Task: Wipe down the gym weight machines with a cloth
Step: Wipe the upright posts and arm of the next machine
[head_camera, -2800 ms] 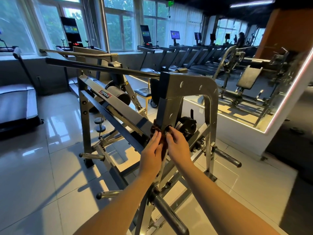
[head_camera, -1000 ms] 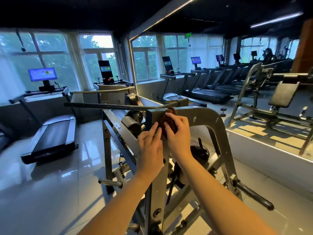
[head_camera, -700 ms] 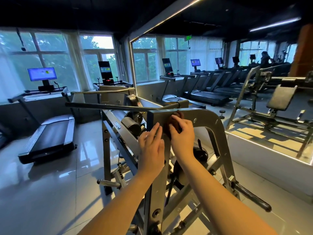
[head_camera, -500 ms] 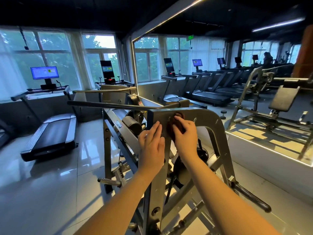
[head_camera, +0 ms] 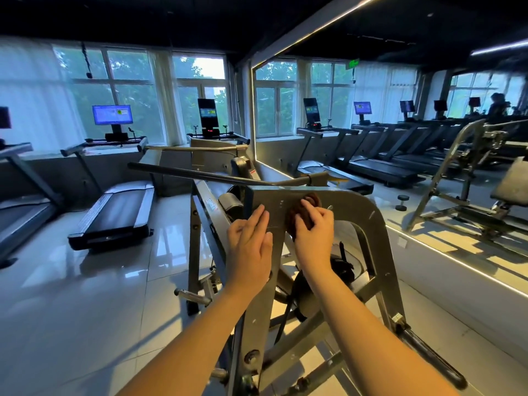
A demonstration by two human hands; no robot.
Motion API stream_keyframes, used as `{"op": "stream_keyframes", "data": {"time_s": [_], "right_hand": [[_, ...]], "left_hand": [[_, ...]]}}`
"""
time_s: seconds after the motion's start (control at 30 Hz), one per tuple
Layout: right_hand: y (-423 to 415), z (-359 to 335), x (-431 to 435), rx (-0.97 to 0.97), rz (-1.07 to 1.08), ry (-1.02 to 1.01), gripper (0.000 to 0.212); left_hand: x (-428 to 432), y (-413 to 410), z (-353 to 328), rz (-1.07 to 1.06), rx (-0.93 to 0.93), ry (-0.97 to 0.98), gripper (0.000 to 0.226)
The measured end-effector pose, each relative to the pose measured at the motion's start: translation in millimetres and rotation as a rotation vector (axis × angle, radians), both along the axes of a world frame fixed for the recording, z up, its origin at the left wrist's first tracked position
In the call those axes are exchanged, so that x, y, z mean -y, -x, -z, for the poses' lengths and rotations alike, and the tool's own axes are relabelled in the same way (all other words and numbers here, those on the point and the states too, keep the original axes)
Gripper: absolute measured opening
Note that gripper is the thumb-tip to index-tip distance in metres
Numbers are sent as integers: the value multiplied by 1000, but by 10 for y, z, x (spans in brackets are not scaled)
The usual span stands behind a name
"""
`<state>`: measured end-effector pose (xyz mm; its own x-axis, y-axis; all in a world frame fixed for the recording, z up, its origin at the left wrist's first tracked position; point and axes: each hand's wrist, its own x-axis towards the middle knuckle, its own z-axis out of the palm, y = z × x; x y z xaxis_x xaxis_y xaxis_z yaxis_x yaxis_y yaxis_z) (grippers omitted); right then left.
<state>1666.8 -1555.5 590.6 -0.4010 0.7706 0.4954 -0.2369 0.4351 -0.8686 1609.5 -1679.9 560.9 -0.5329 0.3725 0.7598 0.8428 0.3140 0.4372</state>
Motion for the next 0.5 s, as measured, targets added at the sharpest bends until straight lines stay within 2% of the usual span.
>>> {"op": "stream_keyframes", "data": {"time_s": [0.1, 0.17, 0.23, 0.33, 0.4, 0.5], "right_hand": [[3, -63, 133, 64, -113, -321, 39], [-8, -94, 102, 92, -126, -437, 38], [-29, -113, -10, 76, -76, -346, 37], [-62, -165, -48, 32, -10, -41, 38], [-54, -185, 46, 48, -6, -98, 38], [-58, -160, 174, 69, -88, -340, 38]], "left_hand": [[-37, -15, -55, -24, 38, -21, 47], [-40, -21, -110, -11, 38, -36, 47], [-35, -31, -151, -4, 4, 0, 48], [3, -10, -168, -6, -4, 81, 48], [42, -16, -192, 19, 9, 100, 49], [70, -46, -282, 62, 22, 69, 49]]}}
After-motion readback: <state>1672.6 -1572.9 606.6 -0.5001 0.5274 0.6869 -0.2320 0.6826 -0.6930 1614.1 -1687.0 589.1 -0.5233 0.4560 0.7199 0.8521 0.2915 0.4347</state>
